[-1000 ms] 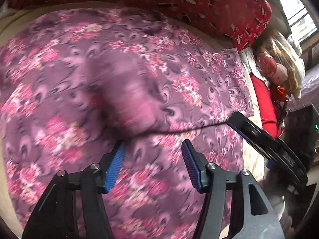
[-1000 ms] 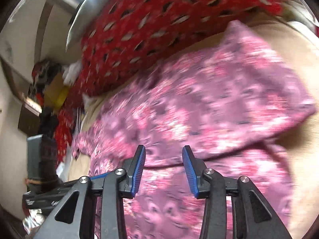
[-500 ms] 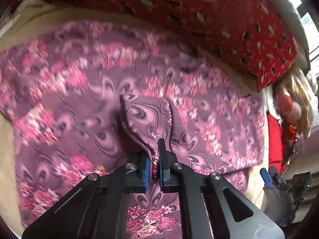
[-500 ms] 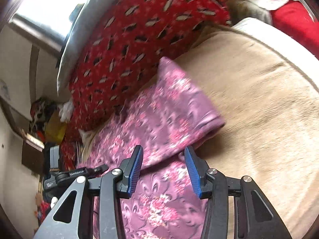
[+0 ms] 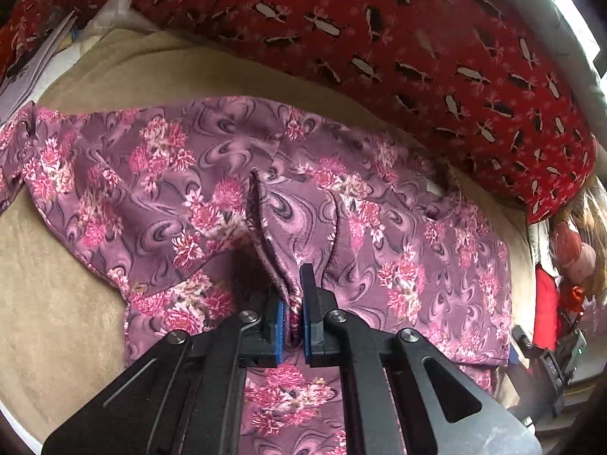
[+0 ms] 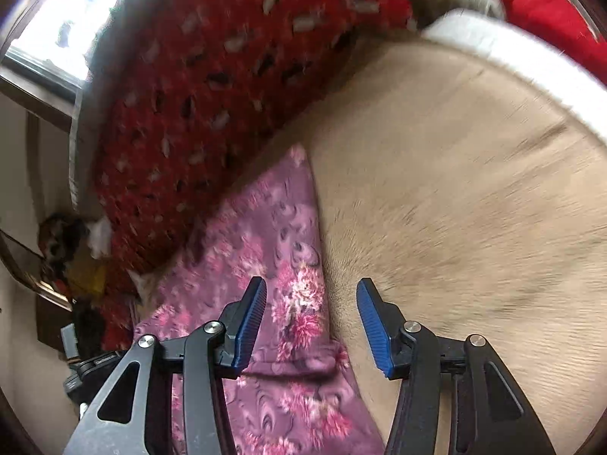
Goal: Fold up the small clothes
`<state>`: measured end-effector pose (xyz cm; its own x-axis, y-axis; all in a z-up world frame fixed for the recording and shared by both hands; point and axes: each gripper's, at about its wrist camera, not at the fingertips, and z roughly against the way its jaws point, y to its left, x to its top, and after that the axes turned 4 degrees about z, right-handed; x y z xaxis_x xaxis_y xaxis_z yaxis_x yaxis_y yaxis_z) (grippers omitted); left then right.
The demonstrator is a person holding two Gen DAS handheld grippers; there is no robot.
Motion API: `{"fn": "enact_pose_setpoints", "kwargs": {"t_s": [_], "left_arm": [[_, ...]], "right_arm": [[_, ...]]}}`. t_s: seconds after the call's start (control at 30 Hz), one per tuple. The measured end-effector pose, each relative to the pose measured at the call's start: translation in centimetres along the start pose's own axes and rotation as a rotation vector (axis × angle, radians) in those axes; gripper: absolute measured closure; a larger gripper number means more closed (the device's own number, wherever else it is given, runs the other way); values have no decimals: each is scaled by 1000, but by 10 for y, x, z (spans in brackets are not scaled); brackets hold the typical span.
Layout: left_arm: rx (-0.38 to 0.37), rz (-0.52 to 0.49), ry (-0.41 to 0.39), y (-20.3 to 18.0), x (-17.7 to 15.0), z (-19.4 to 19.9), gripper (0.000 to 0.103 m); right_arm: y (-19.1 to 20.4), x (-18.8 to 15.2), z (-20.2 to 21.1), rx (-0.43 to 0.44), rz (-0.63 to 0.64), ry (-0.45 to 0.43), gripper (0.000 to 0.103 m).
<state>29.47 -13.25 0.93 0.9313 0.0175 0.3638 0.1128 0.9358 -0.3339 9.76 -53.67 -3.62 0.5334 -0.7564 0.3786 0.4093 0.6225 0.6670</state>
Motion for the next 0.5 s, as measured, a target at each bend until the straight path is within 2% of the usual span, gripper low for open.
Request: {"fn": "enact_pose_setpoints", "kwargs": {"t_s": [0.07,0.1,0.17,0.2,0.23,0.27,0.3,0.33,0.37,0.43,0.5], "left_arm": [[-2,-8,-1,3,0,-2,98],[2,-13,7,4,-1,-5,98],[35,-27,40,3,-3,-22,95],[46,-26,60,8,-3,-26,91],[39,-14,74,14,-4,-29,89],[14,10,81,23,-3,-27,89],[-24,48,76,34,-2,-19,89],[-57,80,61,44,-1,-11,89],[-90,107,32,53,0,1,89],[-117,129,-3,58,2,13,89],[-134,125,4,54,6,12,89]], "right_arm": [[11,-2,-15,18,44,61,96],[19,-3,-12,-7,86,44,97],[32,-5,6,-23,160,-63,97],[33,-6,10,-48,177,-93,97],[31,-9,8,-90,187,-92,94],[27,-11,-1,-142,192,-37,90],[20,-14,-12,-184,184,42,93],[18,-16,-10,-174,175,43,93],[22,-17,2,-182,170,-2,88],[35,-16,19,-196,186,-80,87],[60,-17,27,-146,230,-129,82]]}}
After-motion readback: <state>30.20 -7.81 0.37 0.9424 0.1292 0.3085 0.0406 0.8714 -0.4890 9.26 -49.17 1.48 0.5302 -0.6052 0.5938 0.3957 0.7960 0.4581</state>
